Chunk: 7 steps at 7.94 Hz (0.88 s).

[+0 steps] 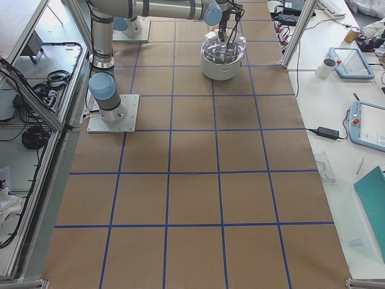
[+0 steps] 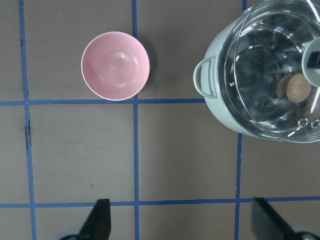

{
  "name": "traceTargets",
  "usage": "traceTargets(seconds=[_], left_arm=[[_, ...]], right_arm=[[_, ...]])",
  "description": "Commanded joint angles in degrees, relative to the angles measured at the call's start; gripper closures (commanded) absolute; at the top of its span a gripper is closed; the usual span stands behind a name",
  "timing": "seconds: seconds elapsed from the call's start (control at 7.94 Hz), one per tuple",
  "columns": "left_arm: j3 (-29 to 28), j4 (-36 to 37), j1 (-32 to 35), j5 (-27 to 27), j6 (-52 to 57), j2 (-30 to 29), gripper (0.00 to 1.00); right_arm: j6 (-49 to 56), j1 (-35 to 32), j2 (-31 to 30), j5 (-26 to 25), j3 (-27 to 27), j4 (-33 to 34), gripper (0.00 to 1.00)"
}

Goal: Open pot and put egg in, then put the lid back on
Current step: 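Lower the glass lid onto the pot rim with the right gripper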

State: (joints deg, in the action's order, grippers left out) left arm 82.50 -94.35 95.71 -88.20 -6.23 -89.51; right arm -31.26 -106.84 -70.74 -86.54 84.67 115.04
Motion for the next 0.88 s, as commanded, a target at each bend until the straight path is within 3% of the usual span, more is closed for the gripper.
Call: traceTargets(seconds=[0.0, 0.5, 0.76], left_arm=[[0.11, 0.48, 0.35, 0.04, 0.08, 0.13, 0.0], [0.11, 0.91, -0.7, -0.13, 2.88, 0.13, 0.0], [0.11, 0.92, -0.79, -2.93, 3.68, 0.13, 0.0]], right_arm=[[-0.21, -0.04, 0.6, 0.05, 0.41, 0.19, 1.0], [-0.47, -0.04, 0.95, 0.05, 0.41, 0.1, 1.0], [-0.38, -0.12, 0.87, 0.05, 0.49, -0.51, 1.0]])
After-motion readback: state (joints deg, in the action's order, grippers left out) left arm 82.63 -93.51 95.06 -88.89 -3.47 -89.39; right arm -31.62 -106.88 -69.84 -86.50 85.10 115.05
